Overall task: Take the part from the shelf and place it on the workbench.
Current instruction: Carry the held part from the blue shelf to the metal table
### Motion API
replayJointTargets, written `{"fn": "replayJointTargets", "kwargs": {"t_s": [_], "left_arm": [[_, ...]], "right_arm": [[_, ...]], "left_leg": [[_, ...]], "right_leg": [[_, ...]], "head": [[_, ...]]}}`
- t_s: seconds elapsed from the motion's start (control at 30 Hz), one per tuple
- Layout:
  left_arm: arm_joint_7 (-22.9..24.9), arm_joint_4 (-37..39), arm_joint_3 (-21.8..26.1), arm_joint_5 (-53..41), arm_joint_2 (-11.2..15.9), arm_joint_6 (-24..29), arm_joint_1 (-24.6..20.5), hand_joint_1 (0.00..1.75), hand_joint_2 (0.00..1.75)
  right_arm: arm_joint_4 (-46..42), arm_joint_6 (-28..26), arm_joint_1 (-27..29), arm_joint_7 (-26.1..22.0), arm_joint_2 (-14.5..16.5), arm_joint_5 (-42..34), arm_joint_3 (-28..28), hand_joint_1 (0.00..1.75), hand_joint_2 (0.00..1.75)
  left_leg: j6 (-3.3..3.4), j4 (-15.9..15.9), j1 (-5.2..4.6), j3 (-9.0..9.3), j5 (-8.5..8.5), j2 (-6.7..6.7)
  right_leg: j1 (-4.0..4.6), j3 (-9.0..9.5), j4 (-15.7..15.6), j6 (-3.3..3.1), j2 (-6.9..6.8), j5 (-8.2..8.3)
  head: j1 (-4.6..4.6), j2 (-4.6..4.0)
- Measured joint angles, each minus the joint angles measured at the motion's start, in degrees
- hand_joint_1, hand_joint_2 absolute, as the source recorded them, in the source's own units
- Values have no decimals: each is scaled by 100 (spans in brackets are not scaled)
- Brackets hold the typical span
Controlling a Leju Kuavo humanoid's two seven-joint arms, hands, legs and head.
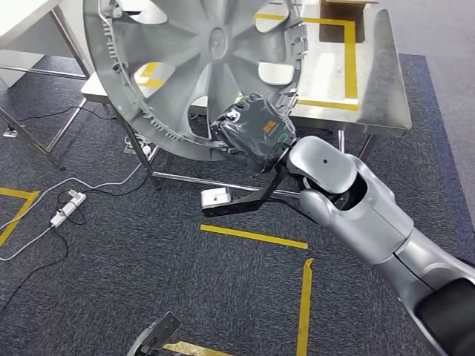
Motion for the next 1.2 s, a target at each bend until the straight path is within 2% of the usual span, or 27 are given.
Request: {"fn": "replayJointTargets", "kwargs": {"t_s": [0.07, 0.1, 0.13, 0.17, 0.23, 0.27, 0.3, 0.37, 0.43, 0.47, 0.5, 0.57, 0.6, 0.63, 0.67, 0.73, 0.77, 0.8, 0.83, 0.9, 0.97, 1.0, 1.07, 1.1, 1.13, 1.17, 1.2], "left_arm": [[-2, 0, -1, 6, 1, 1, 17, 0, 175], [-2, 0, 0, 10, 2, 0, 33, 0, 175], [-2, 0, 0, 17, 3, 0, 47, 0, 175], [-2, 0, 0, 23, 4, 1, 54, 0, 175], [-5, 0, -1, 32, 16, 5, 58, 0, 175], [-7, 0, -1, 34, 27, 9, 58, 0, 175], [-9, 0, -1, 35, 35, 14, 59, 0, 175], [-15, 0, -1, 37, 43, 23, 59, 0, 175], [-21, 0, -1, 41, 40, 36, 51, 0, 175], [-22, 0, -1, 45, 39, 40, 43, 0, 175], [-24, 0, -1, 49, 35, 44, 35, 0, 175], [-25, 0, -1, 51, 27, 43, 37, 0, 175], [-25, 0, -1, 51, 24, 42, 47, 0, 175], [-25, 0, -1, 51, 23, 42, 58, 0, 175], [-25, 0, -1, 52, 23, 41, 66, 0, 175], [-25, 0, -1, 52, 23, 35, 70, 0, 175], [-25, 0, -1, 53, 25, 32, 66, 0, 175], [-26, 0, -1, 56, 26, 30, 64, 0, 175], [-26, 0, -2, 61, 27, 29, 65, 0, 175], [-26, -1, -3, 69, 26, 26, 65, 0, 175], [-31, -1, -6, 74, 25, 26, 49, 0, 175], [-34, -1, -7, 77, 26, 26, 39, 0, 175], [-37, 0, -7, 85, 25, 27, 37, 0, 175], [-37, 0, -6, 87, 26, 27, 45, 0, 175], [-37, 0, -5, 90, 27, 27, 53, 0, 175], [-37, 0, -5, 92, 30, 27, 58, 0, 175], [-37, 0, -5, 94, 33, 27, 60, 0, 175]], "right_arm": [[3, 2, 11, -7, 0, -1, 5, 175, 175], [4, 3, 22, -9, 0, -1, 8, 175, 175], [6, 4, 34, -10, 0, -1, 9, 175, 175], [7, 6, 42, -11, 0, -2, 10, 175, 175], [10, 8, 49, -21, -1, -4, 10, 175, 175], [13, 11, 51, -27, -1, -7, 10, 175, 175], [15, 15, 54, -35, -2, -9, 10, 175, 175], [19, 22, 56, -47, -1, -15, 9, 175, 175], [15, 23, 42, -57, 0, -21, 4, 175, 175], [14, 24, 29, -60, -1, -24, 3, 175, 175], [13, 25, 21, -61, -1, -27, 2, 175, 175], [15, 29, 30, -62, -3, -31, 5, 175, 175], [20, 34, 47, -63, -5, -32, 7, 175, 175], [24, 40, 63, -65, -7, -34, 9, 175, 175], [28, 49, 72, -68, -8, -36, 10, 175, 175], [32, 70, 72, -76, -9, -40, 11, 175, 175], [34, 80, 62, -78, -12, -43, 11, 175, 175], [34, 87, 54, -78, -13, -45, 14, 175, 175], [34, 92, 46, -79, -14, -46, 17, 175, 175], [30, 97, 41, -79, -13, -46, 16, 175, 175], [27, 99, 40, -79, -12, -46, 9, 175, 175], [25, 101, 36, -79, -11, -49, 7, 175, 175], [24, 103, 38, -79, -11, -55, 13, 175, 175], [24, 106, 46, -78, -11, -58, 21, 175, 175], [24, 110, 54, -78, -11, -62, 32, 175, 175], [24, 113, 60, -77, -11, -67, 43, 175, 175], [24, 116, 63, -78, -11, -72, 52, 175, 175]], "left_leg": [[-26, 714, -1, -440, -226, 0], [-23, 927, -4, -614, -284, 0], [-7, 963, -10, -713, -248, 0], [25, 790, -23, -717, -89, -1], [126, 89, -79, -568, 451, -5], [177, -245, -112, -483, 639, -10], [213, -459, -140, -417, 753, -15], [256, -606, -166, -342, 730, -18], [292, -678, -142, -242, 724, -19], [309, -708, -125, -191, 719, -20], [322, -732, -109, -149, 709, -23], [335, -735, -96, -111, 664, -25], [330, -733, -87, -91, 635, -25], [318, -731, -75, -62, 603, -26], [299, -726, -61, -25, 566, -27], [241, -708, -29, 65, 480, -31], [203, -689, -21, 91, 441, -33], [165, -671, -19, 98, 408, -35], [128, -648, -24, 99, 377, -36], [62, -622, -31, 113, 314, -32], [0, -451, -21, 59, 222, -25], [-31, -203, -12, -68, 137, -22], [-83, 541, 0, -489, -93, -17], [-91, 854, -1, -697, -182, -16], [-76, 1000, -8, -834, -197, -17], [-38, 946, -23, -882, -109, -18], [24, 687, -49, -838, 90, -19]], "right_leg": [[15, 83, 1, -42, 17, -72], [24, 130, 1, -53, 30, -111], [34, 182, 1, -60, 44, -152], [41, 237, 1, -63, 58, -193], [49, 338, -1, -56, 76, -273], [51, 371, -5, -40, 86, -309], [50, 388, -11, -13, 93, -341], [52, 424, -12, 53, 98, -373], [53, 415, 53, 106, 77, -437], [53, 343, 195, 123, 68, -504], [52, 186, 466, 135, 61, -608], [48, -264, 1201, 152, 59, -849], [42, -473, 1464, 167, 59, -908], [32, -601, 1542, 192, 57, -857], [16, -621, 1400, 226, 53, -676], [-29, -426, 694, 308, 37, -135], [-31, -316, 332, 327, 27, 8], [-27, -227, 113, 301, 20, 80], [-11, -190, 25, 256, 19, 48], [-3, -135, 12, 117, 20, 17], [-18, -65, 13, 46, 34, -19], [-23, -17, 11, 18, 41, -43], [-10, 66, 11, -27, 50, -108], [0, 113, 11, -41, 57, -146], [9, 163, 11, -50, 66, -187], [18, 217, 11, -57, 76, -228], [25, 273, 10, -60, 85, -270]], "head": [[-14, -1], [-13, -1], [-15, -1], [-16, -1], [-15, -1], [-13, -1], [-15, -1], [-18, -1], [-13, -1], [-7, -1], [0, -1], [9, -1], [9, -1], [9, -1], [10, -1], [10, -1], [17, -1], [16, -1], [12, -1], [-4, -1], [-20, -1], [-27, -1], [-39, -1], [-39, -1], [-40, -1], [-40, -1], [-40, -1]]}}
